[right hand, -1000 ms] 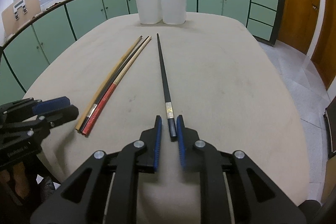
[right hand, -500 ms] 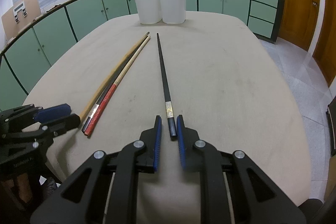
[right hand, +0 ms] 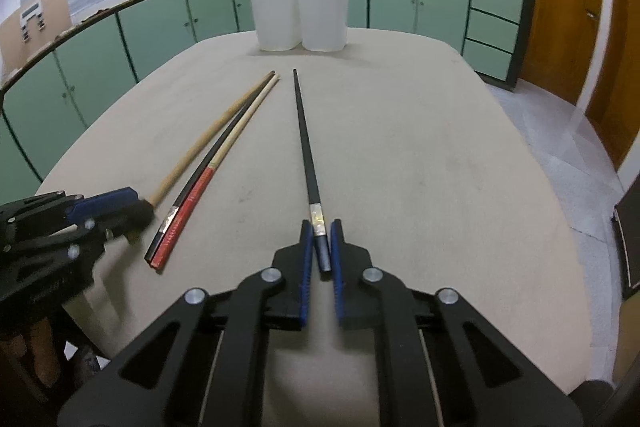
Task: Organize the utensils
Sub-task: 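Grasp a black chopstick with the right tool while the left grasps a plain wooden chopstick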
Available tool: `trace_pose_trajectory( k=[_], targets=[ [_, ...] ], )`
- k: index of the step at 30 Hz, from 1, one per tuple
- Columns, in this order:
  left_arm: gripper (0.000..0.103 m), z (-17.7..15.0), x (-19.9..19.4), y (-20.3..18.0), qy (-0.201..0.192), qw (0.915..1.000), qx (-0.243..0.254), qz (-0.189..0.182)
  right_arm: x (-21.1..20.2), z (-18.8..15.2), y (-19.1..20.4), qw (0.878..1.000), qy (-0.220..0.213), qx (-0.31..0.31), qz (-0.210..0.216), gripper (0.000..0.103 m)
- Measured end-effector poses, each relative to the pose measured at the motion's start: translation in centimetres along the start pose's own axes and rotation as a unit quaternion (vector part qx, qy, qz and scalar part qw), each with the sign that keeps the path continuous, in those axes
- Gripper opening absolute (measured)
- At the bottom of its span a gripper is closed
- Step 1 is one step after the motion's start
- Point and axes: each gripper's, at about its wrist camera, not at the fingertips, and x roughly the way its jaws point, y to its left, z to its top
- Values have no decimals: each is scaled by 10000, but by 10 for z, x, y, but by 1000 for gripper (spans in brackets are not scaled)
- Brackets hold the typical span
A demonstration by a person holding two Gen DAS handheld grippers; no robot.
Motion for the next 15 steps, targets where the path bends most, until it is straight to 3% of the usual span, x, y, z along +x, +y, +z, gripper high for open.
trace_pose_trajectory(
  k=[1, 6, 9, 11, 12, 13, 15],
  targets=[
    [8, -1, -1, 3, -32, 9999, -43, 84, -1, -1, 1, 10000, -16, -9, -53, 8],
    [7, -2, -6, 23, -154, 9975, -376, 570, -3, -2, 2, 9997, -65, 21, -237, 8],
    [7, -4, -9, 29, -102, 9965, -520, 641, -5, -2, 0, 9990, -89, 144, -406, 8],
    [7, -7, -12, 27, -52, 9970, -430, 640, -6, -3, 2, 9995, -43, 165, -255, 13],
    [10, -8, -14, 25, -40, 9973, -388, 619, -7, -4, 5, 9996, -46, 115, -235, 14],
    [22, -10, -15, 24, -27, 9978, -346, 570, -8, -5, 8, 9997, -42, 40, -216, 18],
    [33, -14, -17, 21, -43, 9984, -250, 501, -10, -7, 10, 9997, -56, 1, -236, 18]
  ],
)
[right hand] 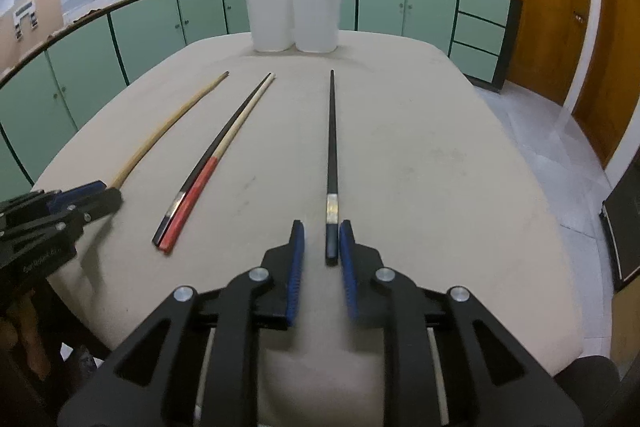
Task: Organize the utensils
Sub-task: 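Grasp a black chopstick with the right tool while the left grasps a plain wooden chopstick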
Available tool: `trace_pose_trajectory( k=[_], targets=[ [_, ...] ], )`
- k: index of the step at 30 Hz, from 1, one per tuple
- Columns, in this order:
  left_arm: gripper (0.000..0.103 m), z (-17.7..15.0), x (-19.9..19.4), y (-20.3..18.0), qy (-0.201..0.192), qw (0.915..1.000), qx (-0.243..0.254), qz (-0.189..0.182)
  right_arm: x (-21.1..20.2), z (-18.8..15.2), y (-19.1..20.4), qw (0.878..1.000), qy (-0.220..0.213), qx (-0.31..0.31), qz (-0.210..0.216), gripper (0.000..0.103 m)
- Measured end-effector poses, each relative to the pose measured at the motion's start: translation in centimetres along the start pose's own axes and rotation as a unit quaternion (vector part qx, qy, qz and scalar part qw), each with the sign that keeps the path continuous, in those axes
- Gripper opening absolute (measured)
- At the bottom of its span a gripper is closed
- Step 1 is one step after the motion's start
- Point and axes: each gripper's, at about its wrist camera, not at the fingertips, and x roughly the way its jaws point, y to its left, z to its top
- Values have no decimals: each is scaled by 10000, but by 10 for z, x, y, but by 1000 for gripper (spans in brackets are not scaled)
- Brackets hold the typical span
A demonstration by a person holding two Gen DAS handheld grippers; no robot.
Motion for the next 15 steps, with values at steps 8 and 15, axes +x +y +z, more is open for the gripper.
trace_pose_trajectory(
  k=[8, 15],
  targets=[
    [8, 12, 4, 12, 27, 9996, -238, -151, 4, 9, -1, 9999, 110, 9, 50, 6],
    [7, 35, -38, 14, -153, 9987, -405, -284, -37, 33, -4, 9997, 22, 144, 177, 6]
  ],
)
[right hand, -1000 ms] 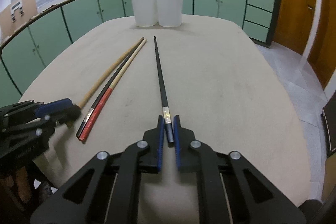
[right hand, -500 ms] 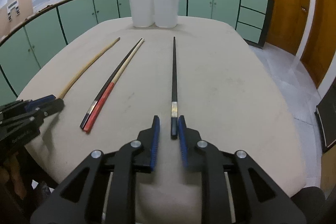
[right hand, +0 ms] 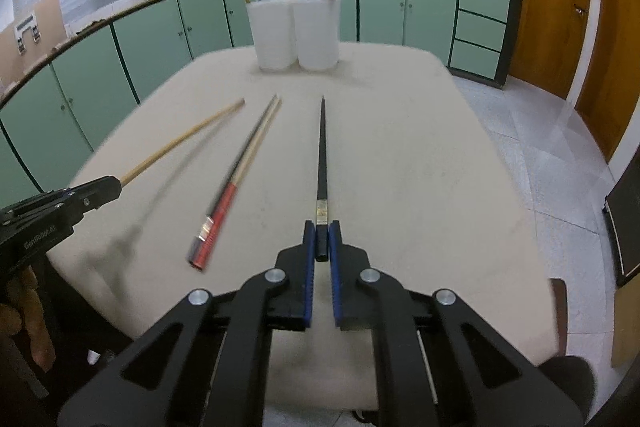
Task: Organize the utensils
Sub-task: 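Grasp a black chopstick with the right tool while the left grasps a plain wooden chopstick, then carry both chopsticks to the white holder and release them inside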
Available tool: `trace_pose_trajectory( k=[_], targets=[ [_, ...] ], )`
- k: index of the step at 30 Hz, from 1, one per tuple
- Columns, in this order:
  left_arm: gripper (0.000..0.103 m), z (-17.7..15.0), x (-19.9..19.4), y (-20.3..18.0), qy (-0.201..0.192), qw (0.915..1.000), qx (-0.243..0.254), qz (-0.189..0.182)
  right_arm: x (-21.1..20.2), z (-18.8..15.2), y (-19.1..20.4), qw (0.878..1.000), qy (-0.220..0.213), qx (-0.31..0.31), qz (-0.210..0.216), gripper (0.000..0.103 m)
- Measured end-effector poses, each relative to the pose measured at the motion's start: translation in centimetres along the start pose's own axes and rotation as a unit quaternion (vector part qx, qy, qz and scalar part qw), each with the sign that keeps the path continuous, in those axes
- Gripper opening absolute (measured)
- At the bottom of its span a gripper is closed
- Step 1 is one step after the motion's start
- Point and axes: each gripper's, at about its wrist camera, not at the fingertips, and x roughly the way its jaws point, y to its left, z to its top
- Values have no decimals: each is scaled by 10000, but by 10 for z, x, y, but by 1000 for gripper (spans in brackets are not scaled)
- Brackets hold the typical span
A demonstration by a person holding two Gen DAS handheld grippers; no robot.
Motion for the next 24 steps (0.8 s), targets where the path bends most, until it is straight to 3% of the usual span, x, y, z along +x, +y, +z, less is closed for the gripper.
trace_pose_trajectory(
  k=[10, 24],
  targets=[
    [7, 70, -48, -6, -367, 9991, 232, -25, -58, 85, 3, 9990, -90, -365, 231, 6],
    [7, 125, -46, -12, -227, 9982, 558, -74, -31, 169, 18, 9914, 484, -1123, 459, 6]
  ],
)
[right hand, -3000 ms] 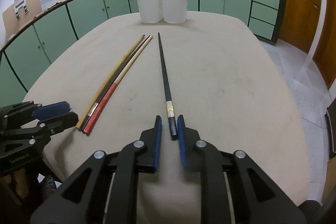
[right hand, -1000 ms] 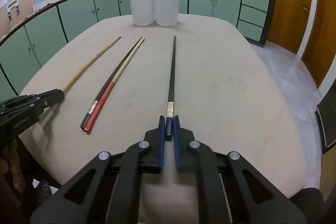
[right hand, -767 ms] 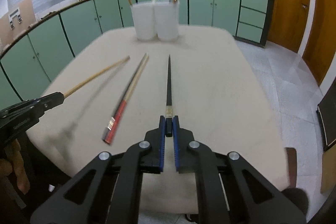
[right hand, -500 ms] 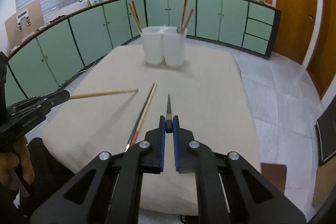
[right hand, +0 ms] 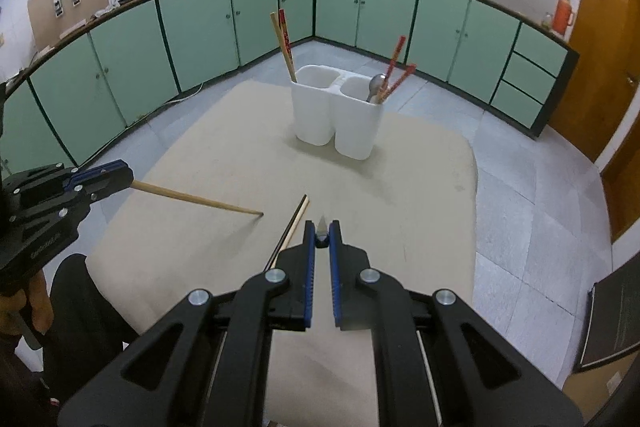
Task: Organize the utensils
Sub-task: 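Carry both chopsticks to the white holder and release them inside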
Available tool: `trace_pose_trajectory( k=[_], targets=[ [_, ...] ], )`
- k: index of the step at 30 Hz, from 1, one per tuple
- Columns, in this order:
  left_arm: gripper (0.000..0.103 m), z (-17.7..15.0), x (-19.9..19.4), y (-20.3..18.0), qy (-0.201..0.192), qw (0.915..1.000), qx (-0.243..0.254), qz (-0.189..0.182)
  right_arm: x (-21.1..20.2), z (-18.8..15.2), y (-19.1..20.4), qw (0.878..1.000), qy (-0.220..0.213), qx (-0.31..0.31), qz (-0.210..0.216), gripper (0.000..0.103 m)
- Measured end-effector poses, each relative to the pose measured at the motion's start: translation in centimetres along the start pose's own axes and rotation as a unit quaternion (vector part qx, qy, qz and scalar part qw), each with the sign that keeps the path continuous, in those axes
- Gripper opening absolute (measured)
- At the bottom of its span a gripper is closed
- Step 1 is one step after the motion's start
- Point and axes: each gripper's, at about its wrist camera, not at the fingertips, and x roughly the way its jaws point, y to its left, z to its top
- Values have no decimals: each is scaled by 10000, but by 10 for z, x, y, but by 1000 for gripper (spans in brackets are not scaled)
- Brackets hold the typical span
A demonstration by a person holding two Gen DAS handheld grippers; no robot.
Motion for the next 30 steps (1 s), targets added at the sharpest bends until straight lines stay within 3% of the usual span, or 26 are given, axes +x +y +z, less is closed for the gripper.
trace_pose_trajectory(
  k=[9, 19, 30],
  targets=[
    [7, 33, 15, -1, 124, 9997, 201, -83, 21, 46, -6, 9990, 385, -201, 131, 6],
    [7, 67, 36, 11, 343, 9989, 239, -231, 43, 80, -25, 9962, 809, -15, 324, 6],
    [7, 92, 40, 24, 415, 9986, 223, -259, 17, 102, -32, 9958, 856, -137, 311, 6]
  ],
)
